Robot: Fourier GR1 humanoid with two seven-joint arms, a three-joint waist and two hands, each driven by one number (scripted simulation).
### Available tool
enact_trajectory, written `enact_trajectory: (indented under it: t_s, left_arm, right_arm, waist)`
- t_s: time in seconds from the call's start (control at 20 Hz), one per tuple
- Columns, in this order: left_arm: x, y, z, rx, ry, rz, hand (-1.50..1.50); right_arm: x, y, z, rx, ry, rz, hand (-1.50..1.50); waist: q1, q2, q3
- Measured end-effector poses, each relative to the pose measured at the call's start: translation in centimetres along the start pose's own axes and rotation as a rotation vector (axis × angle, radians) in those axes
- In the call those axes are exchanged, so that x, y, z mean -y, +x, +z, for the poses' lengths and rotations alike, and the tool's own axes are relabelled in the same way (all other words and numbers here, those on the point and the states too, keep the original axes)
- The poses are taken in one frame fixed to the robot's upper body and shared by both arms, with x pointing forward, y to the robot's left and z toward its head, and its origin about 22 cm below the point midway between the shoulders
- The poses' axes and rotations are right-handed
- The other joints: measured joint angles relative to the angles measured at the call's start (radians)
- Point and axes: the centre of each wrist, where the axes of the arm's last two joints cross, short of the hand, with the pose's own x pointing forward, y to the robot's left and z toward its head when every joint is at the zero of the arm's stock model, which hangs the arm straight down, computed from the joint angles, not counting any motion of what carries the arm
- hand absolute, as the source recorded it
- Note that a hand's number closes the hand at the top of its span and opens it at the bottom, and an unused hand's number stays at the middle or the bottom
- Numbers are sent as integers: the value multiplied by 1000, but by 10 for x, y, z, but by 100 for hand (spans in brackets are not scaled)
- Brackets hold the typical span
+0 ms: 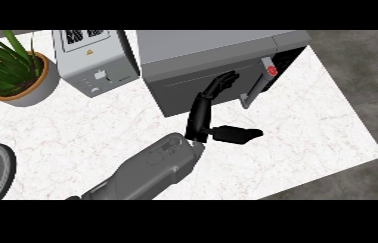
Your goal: Pick up the milk, place it into the microwave and close the microwave
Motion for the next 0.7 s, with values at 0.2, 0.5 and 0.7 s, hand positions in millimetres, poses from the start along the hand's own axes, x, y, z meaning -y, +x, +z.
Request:
enact_trajectory:
  t_s: [0.2,0.5,0.7]
  left_arm:
    - [1,1,0,4,19,13,-150]
    - [1,1,-2,23,28,23,-150]
    - [1,0,-3,41,26,30,-150]
  right_arm:
    - [5,1,-8,14,5,30,150]
    - [10,-2,-17,26,1,51,150]
    - [14,-3,-23,34,0,62,150]
  waist:
    - [-2,4,1]
    - [-3,11,2]
    - [-3,15,1]
